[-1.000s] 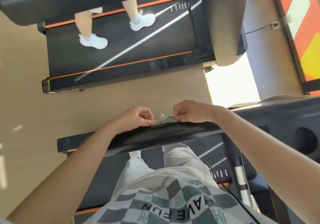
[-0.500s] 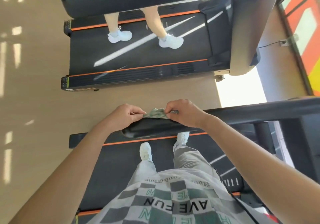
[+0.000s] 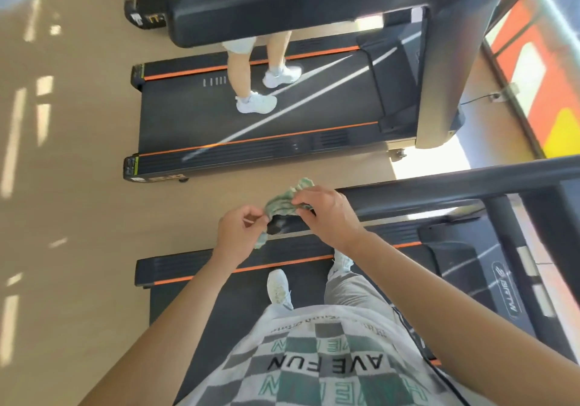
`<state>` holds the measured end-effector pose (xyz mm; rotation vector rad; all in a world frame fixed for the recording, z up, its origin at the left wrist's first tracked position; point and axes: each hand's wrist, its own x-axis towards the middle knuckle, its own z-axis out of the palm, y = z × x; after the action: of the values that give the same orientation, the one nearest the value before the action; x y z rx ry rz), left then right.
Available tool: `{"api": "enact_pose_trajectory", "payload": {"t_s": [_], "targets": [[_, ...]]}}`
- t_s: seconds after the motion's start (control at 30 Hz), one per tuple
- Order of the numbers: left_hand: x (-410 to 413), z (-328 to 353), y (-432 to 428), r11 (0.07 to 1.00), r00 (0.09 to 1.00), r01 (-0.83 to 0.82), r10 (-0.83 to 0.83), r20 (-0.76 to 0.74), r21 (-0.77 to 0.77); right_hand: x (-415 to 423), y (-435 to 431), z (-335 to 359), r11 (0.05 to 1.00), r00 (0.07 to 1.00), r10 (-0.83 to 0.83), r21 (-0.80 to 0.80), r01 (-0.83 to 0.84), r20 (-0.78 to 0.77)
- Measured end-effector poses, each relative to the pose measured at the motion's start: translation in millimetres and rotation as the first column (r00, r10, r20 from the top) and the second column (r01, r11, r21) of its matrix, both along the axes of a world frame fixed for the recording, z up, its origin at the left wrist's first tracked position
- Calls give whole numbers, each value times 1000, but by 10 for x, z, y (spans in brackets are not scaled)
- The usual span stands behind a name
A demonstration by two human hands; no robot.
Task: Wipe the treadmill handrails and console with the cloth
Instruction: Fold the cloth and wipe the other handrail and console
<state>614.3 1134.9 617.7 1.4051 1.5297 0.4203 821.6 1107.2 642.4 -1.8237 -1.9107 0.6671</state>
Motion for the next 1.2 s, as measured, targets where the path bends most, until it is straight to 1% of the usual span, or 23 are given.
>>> {"api": "enact_pose_trajectory", "payload": {"t_s": [0.07,0.1,0.13,0.2,0.23,0.27,0.3,0.33,0.37,0.4,0.43,0.47,0.53,0.6,0.7,0.73,0.77,0.8,0.87,0.93,1.0,1.13,1.2], "targets": [[-31,-6,-101,995,990,-33,45,131,-92,-94,-113,2,999,1000,-10,42,11,-6],[-34,2,-152,990,977,-49,75,202,-130,-151,-189,3,999,999,-30,41,31,-26],[-31,25,-208,988,965,-69,101,243,-136,-208,-272,12,998,997,-62,4,62,-56],[-12,80,-328,992,957,-119,129,259,-51,-333,-455,53,977,968,-177,-150,151,-178],[-2,96,-390,991,957,-134,128,259,4,-387,-536,86,942,913,-275,-273,194,-302],[6,108,-450,990,961,-130,113,253,51,-435,-594,125,883,800,-402,-420,210,-446],[13,106,-510,990,966,-110,86,245,86,-479,-637,167,805,629,-535,-567,176,-564],[16,99,-561,991,974,-69,43,221,111,-510,-667,187,719,439,-652,-688,98,-618],[20,69,-605,991,981,-15,-11,193,131,-524,-689,186,640,287,-739,-768,18,-609],[13,23,-647,988,986,53,-74,146,147,-519,-705,152,581,193,-794,-813,-41,-577],[5,-6,-684,981,984,121,-139,111,155,-515,-719,109,544,134,-825,-835,-79,-549],[-8,-12,-716,974,977,180,-193,88,137,-510,-728,58,518,102,-845,-850,-96,-526],[-50,-22,-746,972,966,229,-233,112,50,-513,-749,-63,465,73,-879,-881,-84,-471],[-101,-17,-711,980,972,198,-195,135,-12,-506,-745,-205,387,14,-921,-920,-51,-389],[-157,15,-542,995,992,78,-84,92,67,-481,-668,-454,235,-183,-958,-971,-52,-222],[-159,29,-459,992,994,54,-63,84,110,-480,-625,-512,216,-253,-949,-973,-82,-189],[-146,39,-375,988,995,55,-67,77,147,-487,-577,-555,225,-322,-930,-967,-121,-176],[-117,46,-298,982,993,80,-93,68,172,-492,-527,-587,257,-396,-901,-952,-167,-174],[-28,43,-178,975,987,143,-154,54,171,-504,-456,-636,351,-540,-822,-907,-232,-180],[80,23,-107,969,981,179,-189,43,169,-509,-439,-683,412,-633,-753,-879,-242,-179],[175,-4,-90,960,982,186,-189,-3,208,-477,-464,-722,446,-681,-711,-861,-243,-175],[316,-69,-118,955,985,154,-127,-119,252,-274,-558,-795,465,-735,-648,-869,-172,-201],[406,-80,-168,941,976,169,-119,-181,292,-117,-592,-797,469,-752,-618,-875,-119,-229]]}}
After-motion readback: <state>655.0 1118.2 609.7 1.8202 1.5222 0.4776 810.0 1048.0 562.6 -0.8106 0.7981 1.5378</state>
